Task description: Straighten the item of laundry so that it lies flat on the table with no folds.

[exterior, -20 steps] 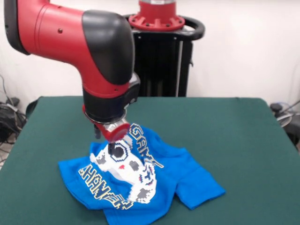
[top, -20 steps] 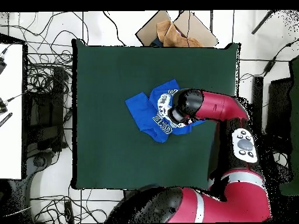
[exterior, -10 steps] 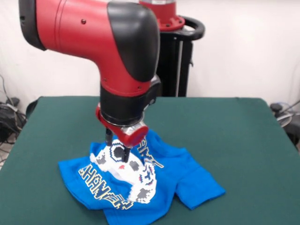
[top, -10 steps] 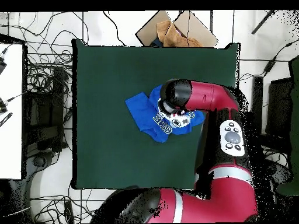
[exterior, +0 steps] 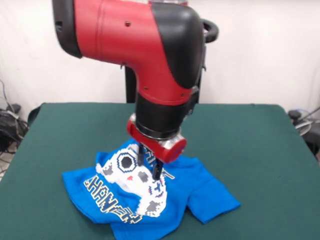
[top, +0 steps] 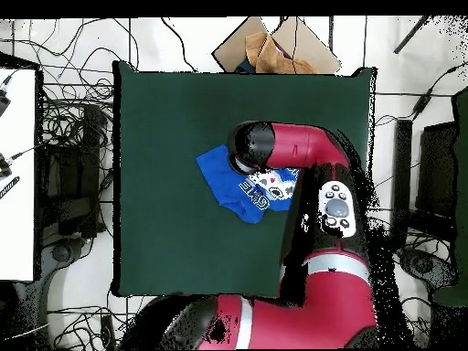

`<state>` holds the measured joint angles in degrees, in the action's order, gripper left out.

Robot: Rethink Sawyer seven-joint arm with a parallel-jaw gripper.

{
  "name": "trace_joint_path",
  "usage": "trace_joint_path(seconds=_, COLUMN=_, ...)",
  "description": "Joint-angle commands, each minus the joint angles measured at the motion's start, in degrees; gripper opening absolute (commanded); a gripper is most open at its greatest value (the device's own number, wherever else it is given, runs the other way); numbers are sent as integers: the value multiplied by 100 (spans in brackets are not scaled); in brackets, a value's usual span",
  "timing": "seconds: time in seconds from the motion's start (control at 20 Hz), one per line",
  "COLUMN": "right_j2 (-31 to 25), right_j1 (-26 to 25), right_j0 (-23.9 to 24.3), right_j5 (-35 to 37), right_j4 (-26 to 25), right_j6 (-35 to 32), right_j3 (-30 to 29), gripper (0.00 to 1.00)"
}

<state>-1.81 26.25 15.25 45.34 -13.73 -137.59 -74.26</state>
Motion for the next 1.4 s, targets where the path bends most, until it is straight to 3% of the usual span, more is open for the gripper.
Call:
trace_joint_path(seconds=0.05, right_j2=-126, right_j1=-302, right_j0=-436, right_j5=-72, right_j4=608, right_j6=-1392, right_j3=-213, gripper=0)
trace_joint_path(seconds=0.6, right_j2=169, right_j1=-675, right_j0=-1104, right_j5=-843, right_j4=1178, right_j6=-1787, right_j3=-196, gripper=0)
trace_joint_path(seconds=0.8, right_j2=468, right_j1=-1190, right_j0=-1296, right_j5=-1003, right_j4=1144, right_j6=-1767, right_j3=155, gripper=0)
trace_joint_path(seconds=1.1, right_j2=1673, right_j1=-2305, right_j0=-1813, right_j5=-1469, right_j4=959, right_j6=-2223, right_j3=862, gripper=0)
trace_joint_path(seconds=1.4, right_j2=1925, right_j1=-2626, right_j0=-1882, right_j5=-1398, right_j4=1264, right_j6=-2044, right_j3=1054, gripper=0)
